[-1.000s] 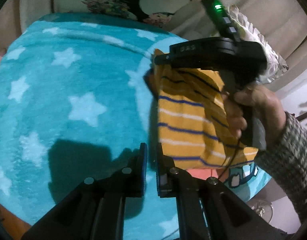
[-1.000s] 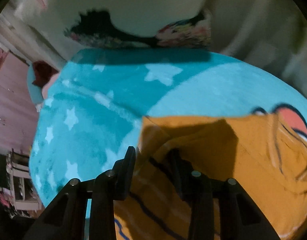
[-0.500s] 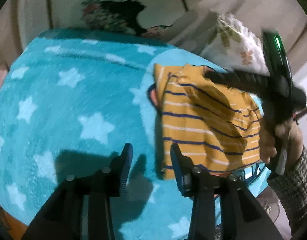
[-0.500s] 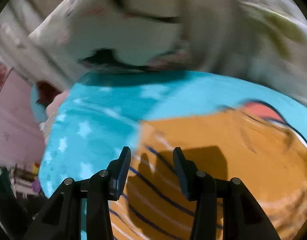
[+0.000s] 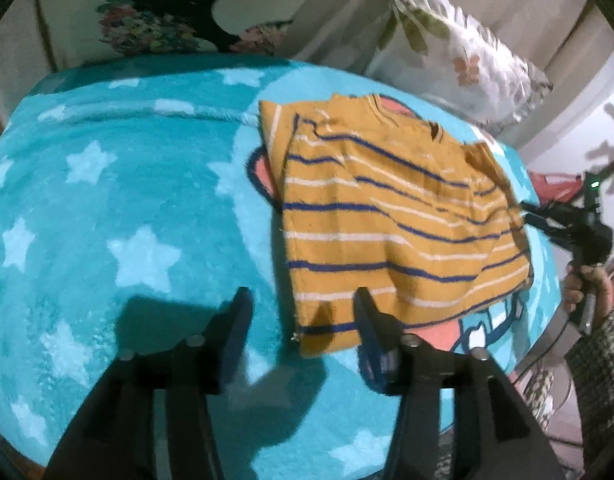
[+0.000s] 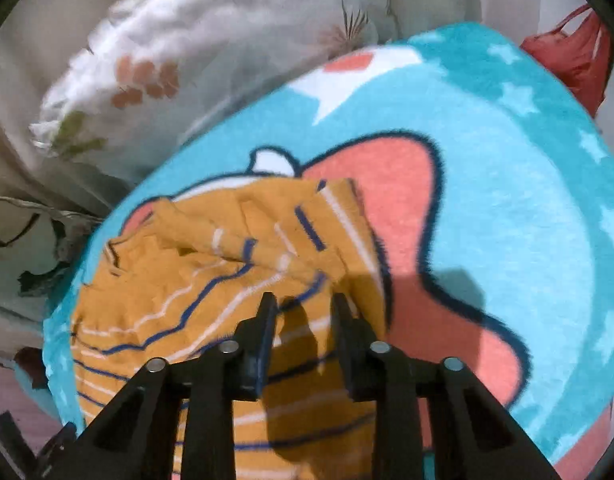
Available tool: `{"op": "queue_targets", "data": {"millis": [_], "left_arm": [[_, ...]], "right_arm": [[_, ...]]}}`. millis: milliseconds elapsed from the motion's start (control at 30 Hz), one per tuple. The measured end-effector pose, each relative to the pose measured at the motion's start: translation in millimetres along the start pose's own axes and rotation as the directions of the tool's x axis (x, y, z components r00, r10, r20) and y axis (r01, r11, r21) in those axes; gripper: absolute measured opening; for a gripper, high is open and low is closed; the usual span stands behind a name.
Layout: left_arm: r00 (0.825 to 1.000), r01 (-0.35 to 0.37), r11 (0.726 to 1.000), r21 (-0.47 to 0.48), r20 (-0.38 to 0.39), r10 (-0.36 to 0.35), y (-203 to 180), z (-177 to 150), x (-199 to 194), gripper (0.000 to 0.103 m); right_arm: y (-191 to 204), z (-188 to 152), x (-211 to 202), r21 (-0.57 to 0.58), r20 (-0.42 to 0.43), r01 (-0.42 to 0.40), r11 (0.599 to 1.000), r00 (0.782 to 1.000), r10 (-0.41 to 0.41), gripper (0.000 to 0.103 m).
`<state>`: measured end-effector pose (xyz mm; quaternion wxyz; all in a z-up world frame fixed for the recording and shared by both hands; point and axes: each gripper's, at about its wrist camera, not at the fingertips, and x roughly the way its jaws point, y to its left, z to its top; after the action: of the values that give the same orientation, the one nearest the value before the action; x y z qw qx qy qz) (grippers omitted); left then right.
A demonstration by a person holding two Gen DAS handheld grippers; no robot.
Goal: Fold small clothes
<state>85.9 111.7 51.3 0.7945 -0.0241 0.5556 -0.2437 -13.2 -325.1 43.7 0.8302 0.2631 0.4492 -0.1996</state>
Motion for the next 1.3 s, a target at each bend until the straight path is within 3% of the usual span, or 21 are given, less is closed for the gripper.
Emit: {"op": "queue_targets", "data": {"millis": [33, 200, 300, 333, 367, 400, 433, 533, 633, 700, 767, 833, 967, 1133, 1300], "left_arm": [[1.0, -0.003, 1.0, 0.004, -0.015, 0.003, 0.1, -1.0, 5.6, 0.054], [0.997, 0.026, 0.999, 0.033, -0.08, -0.023, -4.8, -4.3, 29.6, 0.054], [0.997, 0.019, 0.998, 0.065, -0.076, -0.014, -12.8, -3.1, 37.9, 0.054], [0.997, 0.012, 0.997, 0.074, -0.076, -0.007, -15.0, -2.4, 40.9, 0.05], [0.996, -0.001, 0.997, 0.081, -0.089, 0.009, -16.3, -1.1, 44.7, 0.017], [0.993, -0.031, 0.996, 0.084, -0.109, 0.04, -15.1, 1.0, 47.9, 0.006], [0.991, -0.055, 0.996, 0.07, -0.115, 0.063, -10.6, 4.9, 46.6, 0.007], [0.994, -0.069, 0.998, 0.015, -0.086, 0.07, 5.9, 15.5, 28.5, 0.006], [0.997, -0.021, 0.999, -0.028, -0.07, 0.019, 15.8, 19.4, 14.7, 0.007], [0.999, -0.01, 1.0, -0.024, -0.051, 0.009, 13.3, 16.1, 7.5, 0.009], [0.999, -0.033, 0.999, -0.022, -0.033, 0.033, 9.2, 11.5, 1.2, 0.022], [0.999, -0.042, 0.998, -0.043, -0.015, 0.041, 9.4, 7.2, -3.8, 0.037], [0.998, -0.057, 0.995, -0.08, 0.033, 0.06, 10.1, 5.5, -19.2, 0.043], [0.992, -0.089, 0.989, -0.117, 0.083, 0.099, 2.0, 10.8, -29.6, 0.051], [0.988, -0.123, 0.98, -0.155, 0.075, 0.135, -4.5, 6.6, -26.9, 0.053]], "right_arm": [[1.7, -4.7, -8.7, -0.026, 0.015, 0.016, 1.0, 1.0, -0.016, 0.057], [-3.3, -41.3, -25.0, -0.048, -0.005, 0.046, 0.998, 0.999, -0.046, 0.062], [-22.7, -67.0, -18.1, -0.007, -0.053, 0.023, 1.0, 0.998, -0.023, 0.063], [-26.0, -74.2, -14.9, 0.006, -0.07, 0.002, 1.0, 0.998, -0.001, 0.063], [-27.8, -81.6, -9.5, 0.021, -0.092, -0.037, 0.999, 0.995, 0.039, 0.053], [-27.2, -86.6, -5.0, 0.027, -0.112, -0.074, 0.997, 0.991, 0.077, 0.037], [-26.8, -88.6, -2.8, 0.026, -0.126, -0.089, 0.996, 0.988, 0.092, 0.013], [-33.3, -79.4, -10.7, 0.001, -0.112, -0.023, 1.0, 0.993, 0.023, 0.011], [-50.5, -65.1, -17.0, 0.001, -0.099, 0.054, 0.999, 0.994, -0.054, 0.011], [-59.5, -58.8, -18.6, -0.014, -0.105, 0.159, 0.987, 0.982, -0.159, 0.015], [-68.6, -56.5, -26.9, 0.019, -0.099, 0.114, 0.993, 0.989, -0.112, 0.016], [-73.6, -51.9, -45.3, 0.061, -0.029, 0.07, 0.996, 0.997, -0.069, 0.017], [-46.0, -32.5, -55.8, 0.001, 0.051, -0.028, 1.0, 0.998, 0.028, 0.017], [27.5, 0.9, -13.2, -0.15, -0.026, -0.191, 0.97, 0.982, 0.189, 0.017], [57.5, 38.3, 60.3, -0.199, -0.113, -0.134, 0.971, 0.987, 0.113, 0.017]]}}
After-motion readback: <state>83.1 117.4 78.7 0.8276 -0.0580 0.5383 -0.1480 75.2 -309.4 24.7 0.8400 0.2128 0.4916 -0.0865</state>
